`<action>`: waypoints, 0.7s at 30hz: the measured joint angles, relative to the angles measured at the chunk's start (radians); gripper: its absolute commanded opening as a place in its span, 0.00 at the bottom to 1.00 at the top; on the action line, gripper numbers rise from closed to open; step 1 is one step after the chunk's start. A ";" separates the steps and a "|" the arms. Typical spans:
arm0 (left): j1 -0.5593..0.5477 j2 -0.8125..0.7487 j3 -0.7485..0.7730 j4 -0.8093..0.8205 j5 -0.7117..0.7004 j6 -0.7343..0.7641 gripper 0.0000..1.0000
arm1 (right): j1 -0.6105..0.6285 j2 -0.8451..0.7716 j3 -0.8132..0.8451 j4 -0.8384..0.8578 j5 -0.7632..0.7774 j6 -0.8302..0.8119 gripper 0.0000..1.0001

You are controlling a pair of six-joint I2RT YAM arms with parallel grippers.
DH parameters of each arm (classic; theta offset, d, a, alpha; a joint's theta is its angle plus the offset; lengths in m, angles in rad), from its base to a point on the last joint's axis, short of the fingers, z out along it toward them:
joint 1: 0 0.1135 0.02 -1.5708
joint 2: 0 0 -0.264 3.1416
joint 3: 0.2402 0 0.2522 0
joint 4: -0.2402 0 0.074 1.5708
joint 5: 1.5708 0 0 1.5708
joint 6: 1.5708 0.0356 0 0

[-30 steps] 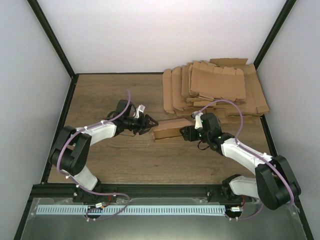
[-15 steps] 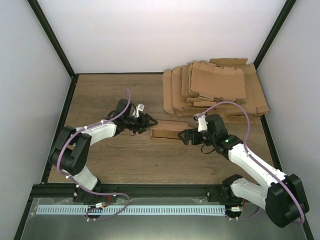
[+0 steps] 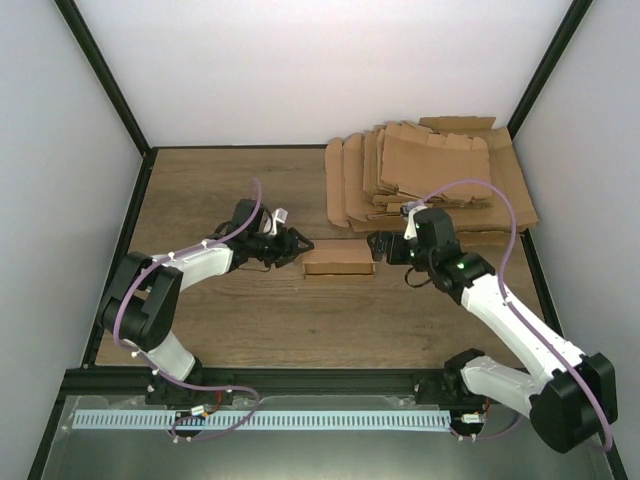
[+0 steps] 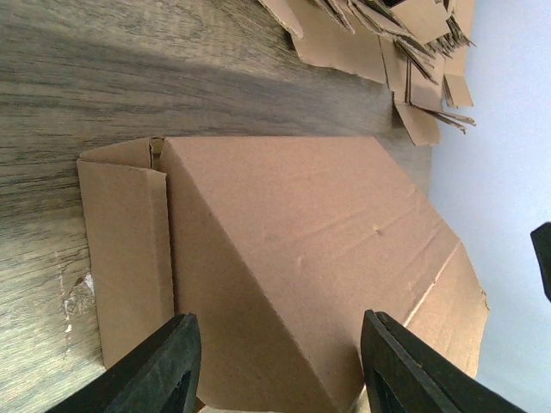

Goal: Fold the paper box

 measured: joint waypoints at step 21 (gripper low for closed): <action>-0.028 -0.049 -0.024 -0.004 -0.015 0.010 0.56 | -0.132 0.260 -0.036 0.124 -0.333 0.045 0.58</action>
